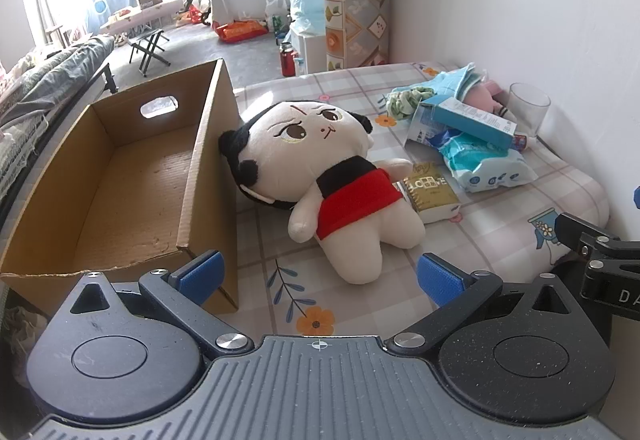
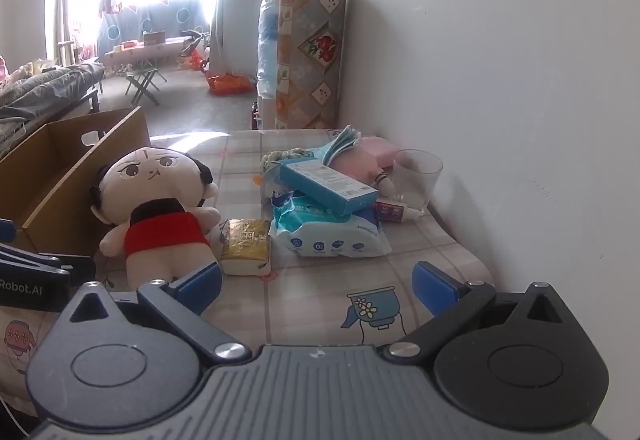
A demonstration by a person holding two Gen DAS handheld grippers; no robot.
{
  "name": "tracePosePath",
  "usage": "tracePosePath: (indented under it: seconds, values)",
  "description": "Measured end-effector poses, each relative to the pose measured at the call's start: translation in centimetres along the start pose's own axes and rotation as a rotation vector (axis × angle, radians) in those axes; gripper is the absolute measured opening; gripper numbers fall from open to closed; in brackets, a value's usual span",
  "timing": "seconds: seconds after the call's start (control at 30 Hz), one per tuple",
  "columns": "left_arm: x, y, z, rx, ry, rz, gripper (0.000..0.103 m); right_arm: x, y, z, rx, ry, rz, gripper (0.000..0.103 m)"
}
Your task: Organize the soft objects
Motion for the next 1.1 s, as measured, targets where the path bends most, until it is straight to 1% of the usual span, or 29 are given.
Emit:
tracePosePath:
  seconds: [0.33, 0.6, 0.67, 1.1]
  values:
    - [0.1, 0.1, -0.1, 0.001, 0.0, 0.002, 0.103, 0.5, 0.0, 0.0, -0.002, 0.031, 0.005, 0.103]
    - [0.5, 0.3, -0.3, 0.005, 0.002, 0.002, 0.103, 0.8, -0.5, -0.2, 0.017, 0.053, 0.003, 0.103]
    - [0.4, -0.4, -0.4, 0.01, 0.004, 0.004, 0.103, 1.0, -0.6, -0.3, 0.021, 0.058, 0.005, 0.103]
    - [0.4, -1.1, -0.3, 0.025, 0.009, 0.009, 0.103, 1.7, -1.2, -0.5, 0.035, 0.086, 0.013, 0.103]
Point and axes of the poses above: each gripper's, at about its wrist camera, not at the fingertips, and y roughly against the way its jaws point, x to its left, z to its top, the point moved 2 cm from there along -y, roughly the way its jaws point, and after that the axes turned 14 degrees about -y, right-handed, at the moved point
